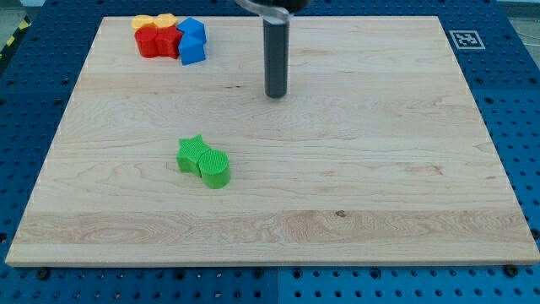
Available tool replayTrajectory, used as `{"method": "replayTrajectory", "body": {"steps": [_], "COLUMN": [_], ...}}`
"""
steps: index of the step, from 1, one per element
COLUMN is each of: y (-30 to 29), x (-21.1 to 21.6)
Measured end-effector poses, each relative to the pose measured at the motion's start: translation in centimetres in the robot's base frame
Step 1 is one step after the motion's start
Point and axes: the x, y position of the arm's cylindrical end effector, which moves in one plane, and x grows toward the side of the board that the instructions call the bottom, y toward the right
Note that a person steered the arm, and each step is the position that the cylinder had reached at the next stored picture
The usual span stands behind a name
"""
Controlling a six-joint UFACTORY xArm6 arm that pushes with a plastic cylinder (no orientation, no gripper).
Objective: Move the green circle to the right of the blue cube
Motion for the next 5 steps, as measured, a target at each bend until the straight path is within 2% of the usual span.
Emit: {"method": "replayTrajectory", "body": {"steps": [1,2,5], "y": [1.6,1.7,3.2], "x": [2.8,3.6,9.5]}}
